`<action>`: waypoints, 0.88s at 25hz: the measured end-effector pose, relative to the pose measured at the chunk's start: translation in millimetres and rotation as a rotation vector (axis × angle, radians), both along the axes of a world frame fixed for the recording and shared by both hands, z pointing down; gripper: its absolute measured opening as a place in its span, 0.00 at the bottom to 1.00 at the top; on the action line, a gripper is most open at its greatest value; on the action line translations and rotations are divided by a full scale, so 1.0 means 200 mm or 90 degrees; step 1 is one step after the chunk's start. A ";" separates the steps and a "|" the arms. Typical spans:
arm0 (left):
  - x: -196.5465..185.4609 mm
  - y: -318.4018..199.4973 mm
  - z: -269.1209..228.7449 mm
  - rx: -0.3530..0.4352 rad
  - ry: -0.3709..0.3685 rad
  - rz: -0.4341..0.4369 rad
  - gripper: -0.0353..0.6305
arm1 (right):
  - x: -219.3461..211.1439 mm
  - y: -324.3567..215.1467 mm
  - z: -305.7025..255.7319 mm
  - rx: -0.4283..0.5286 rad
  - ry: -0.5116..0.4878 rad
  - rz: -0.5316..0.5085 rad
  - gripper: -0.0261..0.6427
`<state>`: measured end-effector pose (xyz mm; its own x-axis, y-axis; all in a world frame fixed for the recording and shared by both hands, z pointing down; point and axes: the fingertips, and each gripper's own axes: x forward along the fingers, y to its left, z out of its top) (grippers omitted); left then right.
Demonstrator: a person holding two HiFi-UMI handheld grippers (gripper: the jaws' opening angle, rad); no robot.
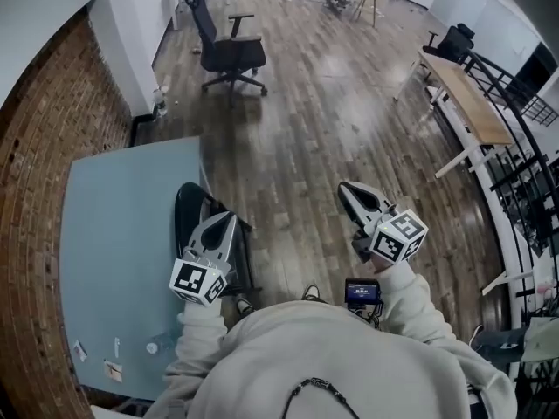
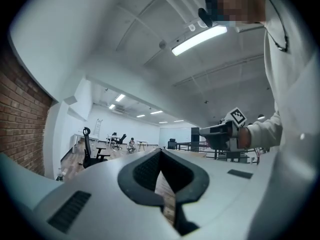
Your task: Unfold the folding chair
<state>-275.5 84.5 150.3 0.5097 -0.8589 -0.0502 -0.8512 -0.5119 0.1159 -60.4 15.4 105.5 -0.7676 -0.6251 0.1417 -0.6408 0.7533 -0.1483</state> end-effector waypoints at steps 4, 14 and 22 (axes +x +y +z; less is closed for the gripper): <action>0.09 -0.08 -0.12 0.030 0.036 -0.002 0.06 | 0.19 -0.12 -0.09 0.006 -0.021 0.016 0.05; -0.17 -0.06 0.06 -0.031 -0.009 -0.132 0.13 | -0.05 -0.22 0.16 -0.051 -0.010 -0.060 0.05; -0.64 0.02 0.65 -0.233 -0.024 -0.295 0.66 | -0.78 -0.12 1.13 -0.316 0.065 -0.207 0.35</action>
<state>-403.6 87.8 281.2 0.0728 -0.9506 0.3018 -0.9835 -0.0182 0.1801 -216.7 -8.4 332.2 -0.8756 -0.2000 0.4397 -0.4181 0.7696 -0.4826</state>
